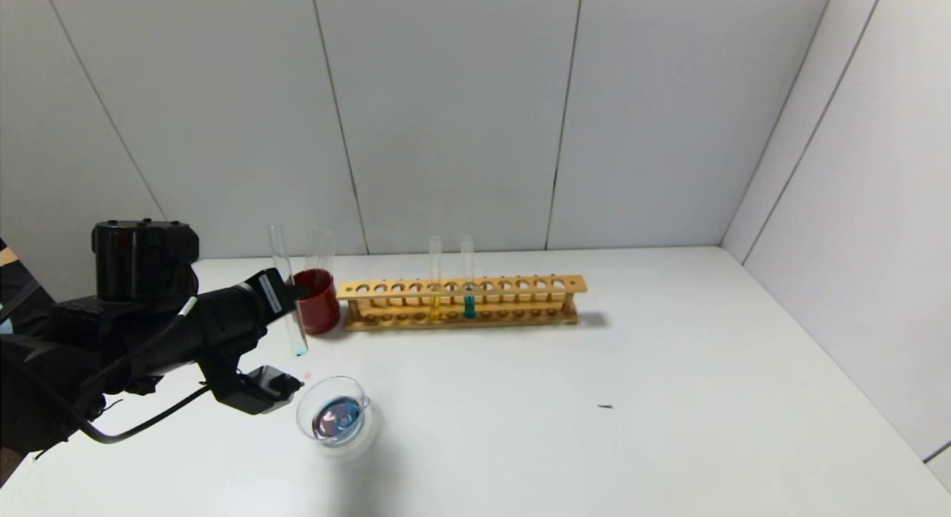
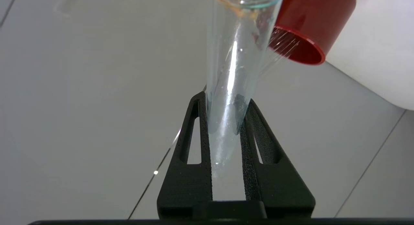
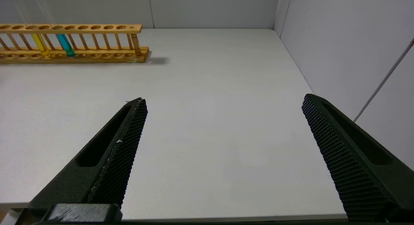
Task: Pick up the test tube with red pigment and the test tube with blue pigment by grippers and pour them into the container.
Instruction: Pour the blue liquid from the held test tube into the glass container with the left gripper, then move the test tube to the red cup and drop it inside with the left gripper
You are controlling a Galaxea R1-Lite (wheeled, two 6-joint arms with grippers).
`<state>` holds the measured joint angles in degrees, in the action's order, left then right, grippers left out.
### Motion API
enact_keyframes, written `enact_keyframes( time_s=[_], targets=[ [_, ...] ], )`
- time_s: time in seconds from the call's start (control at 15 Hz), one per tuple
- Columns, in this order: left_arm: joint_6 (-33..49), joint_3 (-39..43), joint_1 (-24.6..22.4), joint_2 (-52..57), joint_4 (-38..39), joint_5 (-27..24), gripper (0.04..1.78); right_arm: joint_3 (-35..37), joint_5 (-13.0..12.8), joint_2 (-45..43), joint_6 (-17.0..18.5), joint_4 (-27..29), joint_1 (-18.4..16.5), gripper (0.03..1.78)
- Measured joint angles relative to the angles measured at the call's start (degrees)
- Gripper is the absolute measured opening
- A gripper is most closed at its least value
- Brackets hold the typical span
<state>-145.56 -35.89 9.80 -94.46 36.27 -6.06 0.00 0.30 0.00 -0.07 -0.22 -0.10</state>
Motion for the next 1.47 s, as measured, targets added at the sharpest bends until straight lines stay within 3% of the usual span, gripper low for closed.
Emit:
enact_keyframes(
  time_s=[0.67,0.87,1.13,1.47],
  targets=[
    [-1.5,0.1,0.0,0.7,1.0,0.1,0.31,0.0,0.0,0.0,0.0,0.0,0.0,1.75],
    [1.8,0.8,0.0,1.8,1.1,0.0,0.31,0.0,0.0,0.0,0.0,0.0,0.0,1.75],
    [23.5,1.4,-0.1,4.7,1.1,1.0,0.31,0.0,0.0,0.0,0.0,0.0,0.0,1.75],
    [67.8,0.9,0.1,7.4,0.4,5.3,0.31,0.0,0.0,0.0,0.0,0.0,0.0,1.75]
  ],
)
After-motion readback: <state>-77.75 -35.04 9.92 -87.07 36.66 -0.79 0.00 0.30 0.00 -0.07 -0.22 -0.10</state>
